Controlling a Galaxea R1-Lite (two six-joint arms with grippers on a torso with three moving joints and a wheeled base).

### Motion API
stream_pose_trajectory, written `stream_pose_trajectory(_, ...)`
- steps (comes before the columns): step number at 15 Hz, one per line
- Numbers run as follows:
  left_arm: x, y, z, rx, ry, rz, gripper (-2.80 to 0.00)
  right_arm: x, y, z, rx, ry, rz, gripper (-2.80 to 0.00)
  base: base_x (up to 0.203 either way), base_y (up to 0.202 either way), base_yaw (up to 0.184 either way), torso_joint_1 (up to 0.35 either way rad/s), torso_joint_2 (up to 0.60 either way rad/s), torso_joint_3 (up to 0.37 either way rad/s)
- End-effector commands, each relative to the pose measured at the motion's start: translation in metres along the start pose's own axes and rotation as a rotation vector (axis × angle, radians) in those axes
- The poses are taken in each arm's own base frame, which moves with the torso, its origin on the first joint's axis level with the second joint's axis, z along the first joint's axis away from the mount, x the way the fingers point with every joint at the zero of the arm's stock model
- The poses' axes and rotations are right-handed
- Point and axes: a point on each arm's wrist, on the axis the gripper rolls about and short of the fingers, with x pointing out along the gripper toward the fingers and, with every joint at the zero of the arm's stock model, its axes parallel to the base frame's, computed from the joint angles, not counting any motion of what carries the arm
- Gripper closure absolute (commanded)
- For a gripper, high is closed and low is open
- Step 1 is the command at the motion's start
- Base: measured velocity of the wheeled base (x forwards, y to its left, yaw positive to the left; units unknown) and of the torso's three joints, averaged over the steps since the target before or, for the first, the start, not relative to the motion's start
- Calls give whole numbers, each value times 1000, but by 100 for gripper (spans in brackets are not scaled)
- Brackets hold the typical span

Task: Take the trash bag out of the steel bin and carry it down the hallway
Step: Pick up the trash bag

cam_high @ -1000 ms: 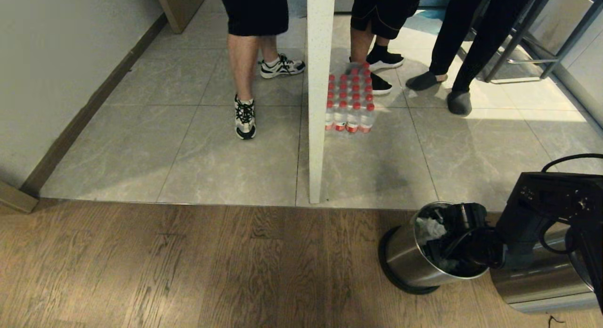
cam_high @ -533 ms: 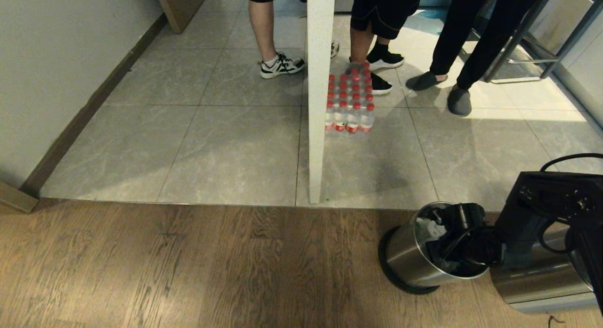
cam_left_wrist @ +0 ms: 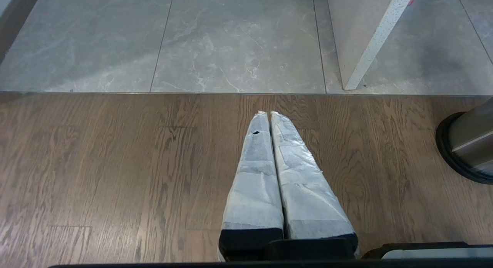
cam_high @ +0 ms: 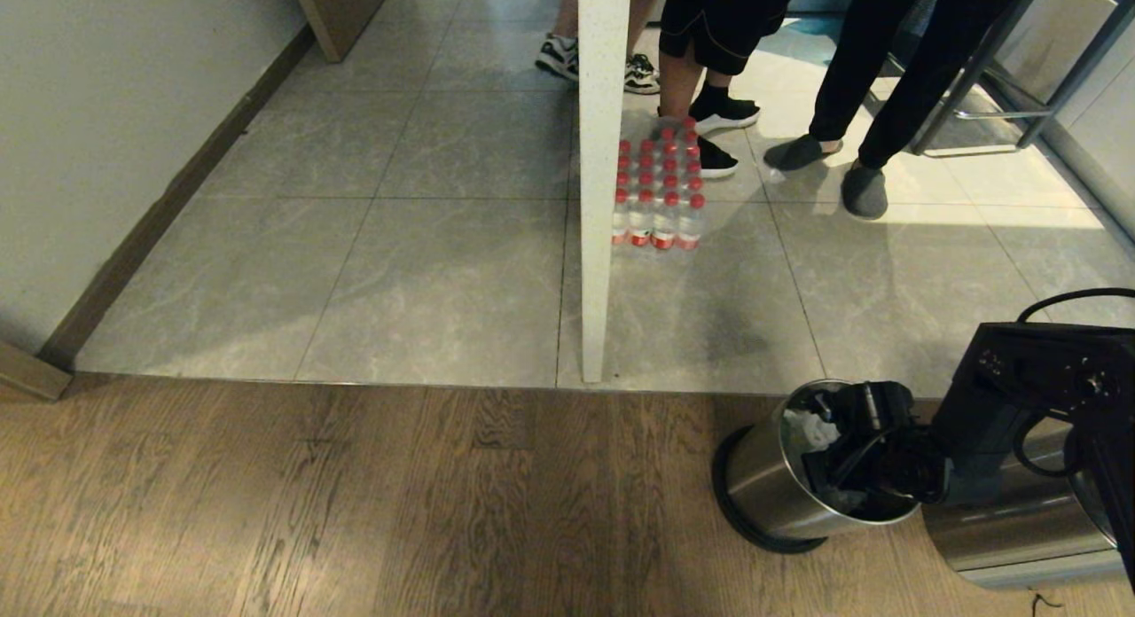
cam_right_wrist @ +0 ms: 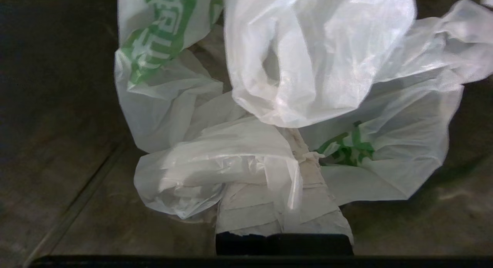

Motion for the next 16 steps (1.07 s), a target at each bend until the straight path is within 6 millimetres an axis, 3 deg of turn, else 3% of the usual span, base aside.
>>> stream_pose_trajectory(1,0,0,0,-1,0,0,0,-3,-1,4,0,-15,-5,0,0,0,0,0,0,0)
stream_pose_trajectory(6,0,0,0,0,0,0,0,-62,-21,48,29,-136,-40,0,0,0,0,0,0,0)
stream_pose_trajectory(16,0,0,0,0,0,0,0,-188,-32,59,37,-189,-95,0,0,0,0,0,0,0)
